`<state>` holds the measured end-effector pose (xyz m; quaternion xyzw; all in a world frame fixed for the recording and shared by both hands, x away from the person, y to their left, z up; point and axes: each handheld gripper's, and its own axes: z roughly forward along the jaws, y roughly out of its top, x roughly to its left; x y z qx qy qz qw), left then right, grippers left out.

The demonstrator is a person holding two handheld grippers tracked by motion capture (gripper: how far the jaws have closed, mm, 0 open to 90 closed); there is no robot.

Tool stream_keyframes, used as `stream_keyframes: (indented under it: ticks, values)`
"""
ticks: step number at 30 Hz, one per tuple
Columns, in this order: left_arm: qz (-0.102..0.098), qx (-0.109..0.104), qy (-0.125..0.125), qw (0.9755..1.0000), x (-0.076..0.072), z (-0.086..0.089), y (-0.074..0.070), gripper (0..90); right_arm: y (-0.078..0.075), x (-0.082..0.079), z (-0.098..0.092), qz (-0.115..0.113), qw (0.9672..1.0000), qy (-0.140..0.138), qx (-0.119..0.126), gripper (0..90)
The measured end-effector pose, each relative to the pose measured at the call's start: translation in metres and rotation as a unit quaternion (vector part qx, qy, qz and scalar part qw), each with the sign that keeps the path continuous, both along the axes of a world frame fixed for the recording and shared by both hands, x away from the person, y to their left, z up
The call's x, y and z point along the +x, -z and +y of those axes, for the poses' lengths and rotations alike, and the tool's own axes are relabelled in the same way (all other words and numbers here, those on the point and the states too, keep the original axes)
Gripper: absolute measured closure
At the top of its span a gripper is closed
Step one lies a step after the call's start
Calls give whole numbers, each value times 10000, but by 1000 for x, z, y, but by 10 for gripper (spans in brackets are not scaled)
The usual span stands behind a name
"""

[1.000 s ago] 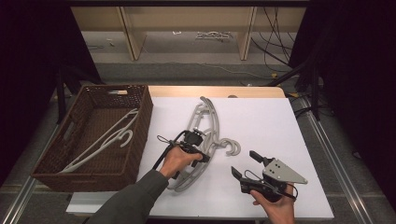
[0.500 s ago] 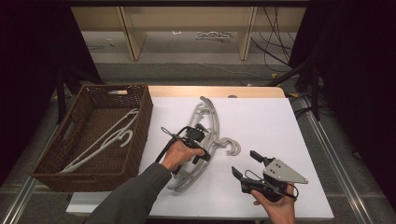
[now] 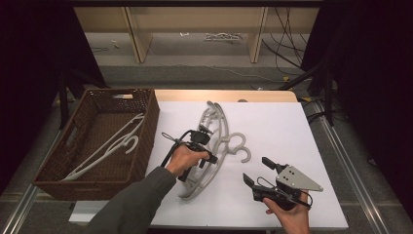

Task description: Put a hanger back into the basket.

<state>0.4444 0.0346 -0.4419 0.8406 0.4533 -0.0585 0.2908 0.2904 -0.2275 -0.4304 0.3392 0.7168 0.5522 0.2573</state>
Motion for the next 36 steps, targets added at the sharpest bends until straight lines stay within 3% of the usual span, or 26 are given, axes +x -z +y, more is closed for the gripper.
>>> stream_keyframes:
  ticks: [5,7,8,9,11,13,16,18,23,29,33,36]
  values:
    - [-51,-484,-411,9980,-2,24,-12,788,0,0,0,-6,10000,10,-21,197]
    - [-3,-936,-689,9932,-3,35,-20,791,0,0,0,0,10000,11,-21,197]
    - [1,-1012,-730,9922,-4,40,-22,793,0,0,0,-7,10000,17,-20,197]
    - [-23,-1181,-940,9885,-5,43,-25,796,0,0,0,15,10000,16,-23,197]
    - [-40,-1356,-1055,9851,-6,55,-32,809,1,0,0,-10,10000,39,6,197]
    - [-80,-1461,-1117,9829,-6,63,-36,813,1,1,0,-13,10000,49,2,197]
    - [-104,-1656,-1288,9777,-6,75,-42,814,1,0,0,3,10000,47,-8,197]
    - [-153,-1643,-1307,9776,-6,80,-44,815,1,0,0,49,10000,34,-47,197]
    - [-218,-1891,-1423,9713,-6,87,-49,815,1,1,-1,34,10000,14,-26,197]
    - [-313,-2304,-1496,9610,-7,102,-62,815,1,1,0,-17,10000,52,-4,197]
    - [-478,-2539,-1598,9527,-11,110,-76,815,1,1,0,-22,10000,54,-2,197]
    - [-578,-2680,-1600,9483,-14,116,-87,815,1,1,0,-11,10000,51,-9,196]
